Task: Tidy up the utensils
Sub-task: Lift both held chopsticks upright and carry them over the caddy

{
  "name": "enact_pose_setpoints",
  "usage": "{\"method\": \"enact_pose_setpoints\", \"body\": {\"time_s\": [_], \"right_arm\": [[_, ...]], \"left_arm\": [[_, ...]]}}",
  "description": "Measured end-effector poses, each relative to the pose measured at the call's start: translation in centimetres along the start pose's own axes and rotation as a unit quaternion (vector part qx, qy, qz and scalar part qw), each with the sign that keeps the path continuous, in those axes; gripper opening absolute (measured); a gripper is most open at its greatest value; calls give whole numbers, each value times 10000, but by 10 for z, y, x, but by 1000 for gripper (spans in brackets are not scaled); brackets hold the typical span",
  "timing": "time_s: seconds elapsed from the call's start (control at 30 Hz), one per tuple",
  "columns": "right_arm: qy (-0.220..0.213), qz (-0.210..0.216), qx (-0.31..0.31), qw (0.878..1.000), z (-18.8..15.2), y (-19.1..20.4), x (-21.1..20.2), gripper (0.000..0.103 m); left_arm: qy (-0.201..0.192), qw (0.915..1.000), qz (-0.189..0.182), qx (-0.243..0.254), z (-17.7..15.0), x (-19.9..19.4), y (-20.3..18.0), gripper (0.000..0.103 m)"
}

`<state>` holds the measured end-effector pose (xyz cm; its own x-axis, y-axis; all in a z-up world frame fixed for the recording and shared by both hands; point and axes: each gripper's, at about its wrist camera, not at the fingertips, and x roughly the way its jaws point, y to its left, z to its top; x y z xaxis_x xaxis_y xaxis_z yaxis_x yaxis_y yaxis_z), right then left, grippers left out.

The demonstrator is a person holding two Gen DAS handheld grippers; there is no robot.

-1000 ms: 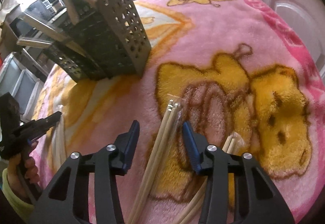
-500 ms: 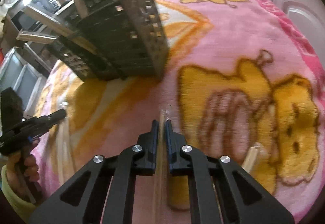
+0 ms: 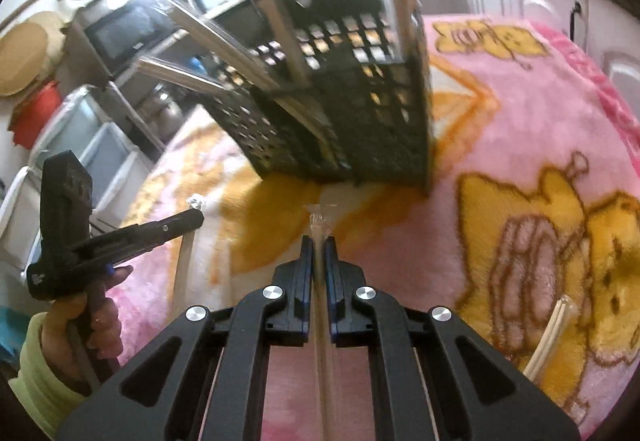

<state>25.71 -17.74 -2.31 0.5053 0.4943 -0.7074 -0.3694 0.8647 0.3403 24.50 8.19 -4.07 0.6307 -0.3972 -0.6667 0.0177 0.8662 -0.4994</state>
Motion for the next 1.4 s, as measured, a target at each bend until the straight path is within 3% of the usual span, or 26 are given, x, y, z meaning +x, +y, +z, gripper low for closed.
{"method": "enact_pose_setpoints", "body": {"time_s": [0.6,0.8,1.1,1.4], "right_arm": [[-1424,218,-589,9878,20,26,-65,7],[-1603,269,-624,9847,29,28,-77,7],[-1812,253,-647,9810,38,28,-87,7],[-2117,238,-663,9748,61,26,-91,7]], "left_arm": [[-984,9914,-235,831,15,-69,-74,1],[-1065,9874,-182,1159,22,-71,-97,1],[-1074,9861,-262,1238,30,-63,-113,1],[-1355,9828,-285,1222,55,-65,-130,1]]}}
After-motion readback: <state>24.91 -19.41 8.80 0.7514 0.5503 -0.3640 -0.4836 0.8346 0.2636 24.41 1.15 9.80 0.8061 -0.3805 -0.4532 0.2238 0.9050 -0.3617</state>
